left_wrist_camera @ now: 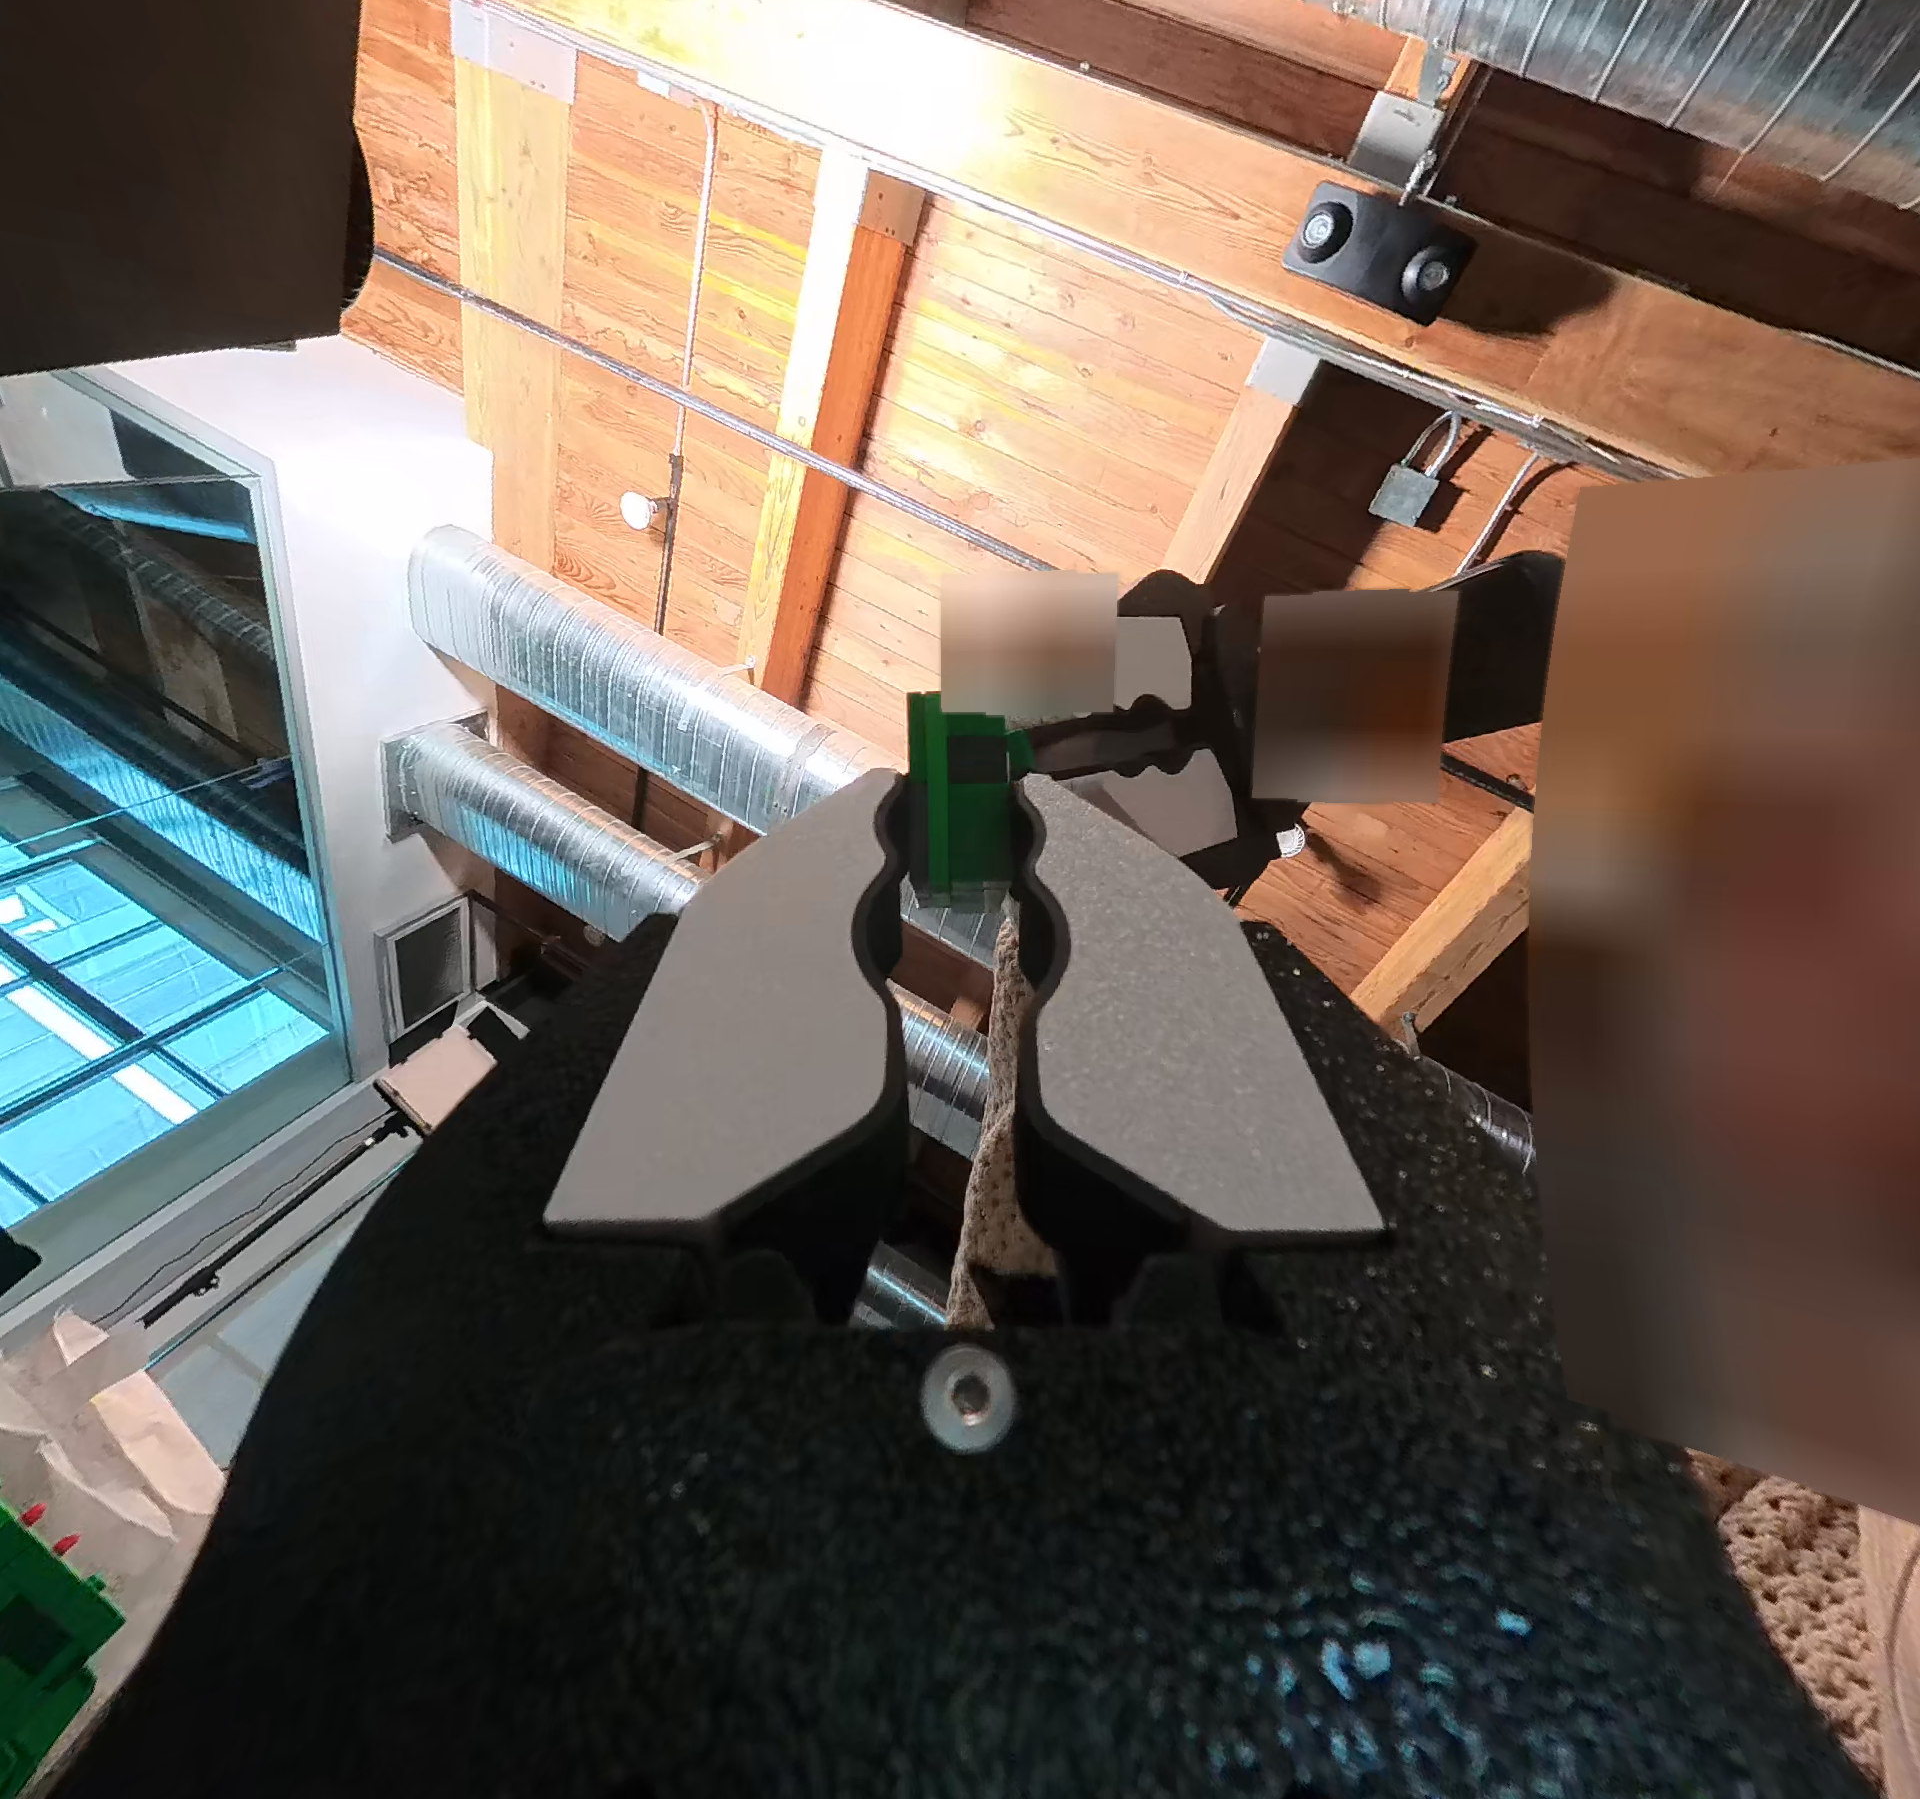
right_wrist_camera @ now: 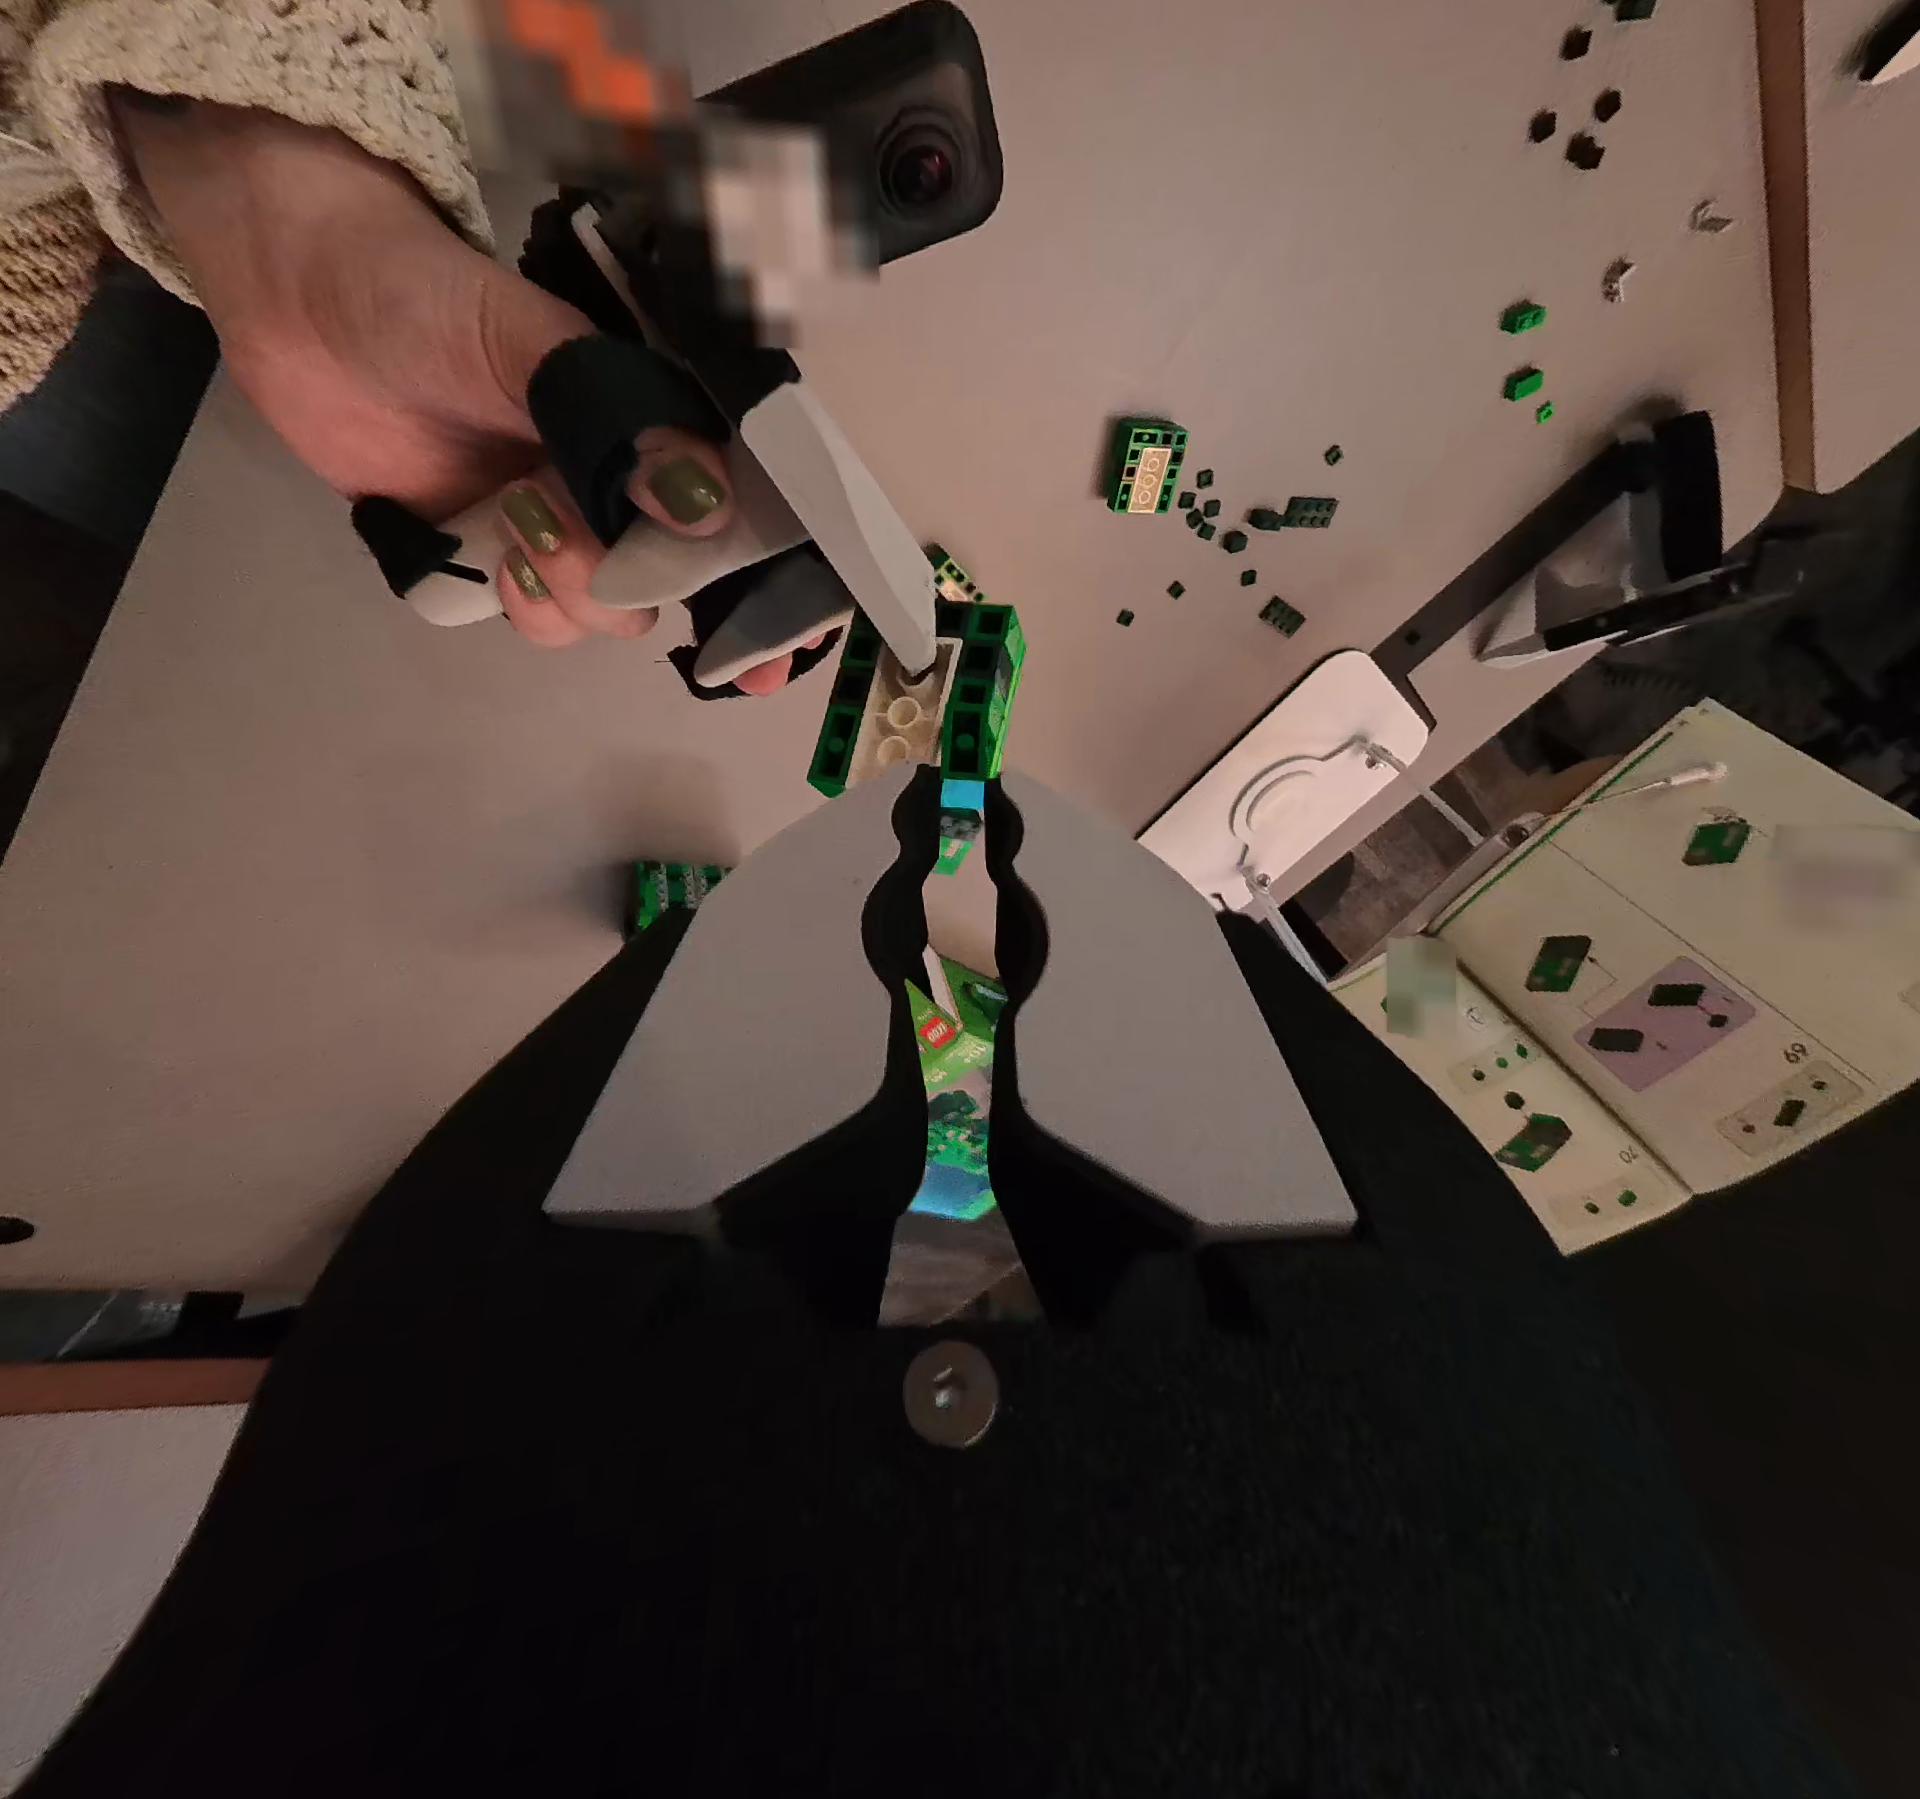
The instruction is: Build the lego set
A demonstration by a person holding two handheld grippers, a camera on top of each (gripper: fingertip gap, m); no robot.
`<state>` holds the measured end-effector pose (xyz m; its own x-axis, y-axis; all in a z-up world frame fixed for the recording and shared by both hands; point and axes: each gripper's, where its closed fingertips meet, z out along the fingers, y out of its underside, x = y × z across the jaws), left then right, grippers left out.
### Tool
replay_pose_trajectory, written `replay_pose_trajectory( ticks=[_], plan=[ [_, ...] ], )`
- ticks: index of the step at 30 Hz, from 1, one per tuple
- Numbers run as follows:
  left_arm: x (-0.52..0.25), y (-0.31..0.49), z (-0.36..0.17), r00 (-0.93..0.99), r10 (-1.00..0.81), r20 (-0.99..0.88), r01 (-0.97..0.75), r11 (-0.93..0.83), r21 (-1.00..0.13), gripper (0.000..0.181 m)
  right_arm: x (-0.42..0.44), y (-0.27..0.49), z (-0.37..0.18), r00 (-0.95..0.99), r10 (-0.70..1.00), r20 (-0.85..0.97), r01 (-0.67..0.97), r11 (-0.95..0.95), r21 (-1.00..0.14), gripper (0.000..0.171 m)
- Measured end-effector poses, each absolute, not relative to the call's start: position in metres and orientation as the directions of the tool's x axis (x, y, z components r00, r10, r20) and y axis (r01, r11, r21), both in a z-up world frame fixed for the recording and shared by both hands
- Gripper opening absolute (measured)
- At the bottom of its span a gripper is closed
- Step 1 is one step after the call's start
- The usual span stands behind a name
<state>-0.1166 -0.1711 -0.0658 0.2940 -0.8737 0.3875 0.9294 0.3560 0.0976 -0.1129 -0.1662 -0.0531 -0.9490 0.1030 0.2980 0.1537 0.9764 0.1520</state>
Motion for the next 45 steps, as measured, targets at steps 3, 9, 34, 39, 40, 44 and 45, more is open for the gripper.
replay_pose_trajectory(
  ticks=[3, 9, 34, 39, 40, 44, 45],
  plan=[
    [-0.116, -0.171, -0.067, 0.293, -0.875, 0.384, 0.930, 0.354, 0.097, 0.017, -0.112, -0.166, -0.054, -0.950, 0.101, 0.295, 0.156, 0.973, 0.170, 0.008],
    [-0.116, -0.172, -0.066, 0.297, -0.875, 0.382, 0.929, 0.358, 0.098, 0.017, -0.110, -0.165, -0.053, -0.951, 0.117, 0.285, 0.173, 0.968, 0.180, 0.008],
    [-0.112, -0.176, -0.063, 0.309, -0.889, 0.338, 0.929, 0.359, 0.095, 0.016, -0.114, -0.178, -0.039, -0.793, 0.586, 0.167, 0.507, 0.787, -0.351, 0.041],
    [-0.108, -0.196, -0.054, 0.403, -0.883, 0.242, 0.899, 0.431, 0.075, 0.017, -0.110, -0.189, -0.040, -0.678, 0.731, 0.078, 0.560, 0.582, -0.590, 0.045],
    [-0.106, -0.200, -0.052, 0.428, -0.876, 0.223, 0.890, 0.451, 0.067, 0.017, -0.109, -0.194, -0.039, -0.679, 0.730, 0.078, 0.541, 0.569, -0.620, 0.044],
    [-0.097, -0.219, -0.044, 0.520, -0.844, 0.132, 0.849, 0.528, 0.031, 0.017, -0.104, -0.214, -0.040, -0.705, 0.704, 0.089, 0.494, 0.578, -0.649, 0.039],
    [-0.095, -0.222, -0.042, 0.536, -0.836, 0.116, 0.840, 0.542, 0.022, 0.017, -0.103, -0.217, -0.041, -0.712, 0.695, 0.101, 0.485, 0.591, -0.645, 0.037]
  ],
)
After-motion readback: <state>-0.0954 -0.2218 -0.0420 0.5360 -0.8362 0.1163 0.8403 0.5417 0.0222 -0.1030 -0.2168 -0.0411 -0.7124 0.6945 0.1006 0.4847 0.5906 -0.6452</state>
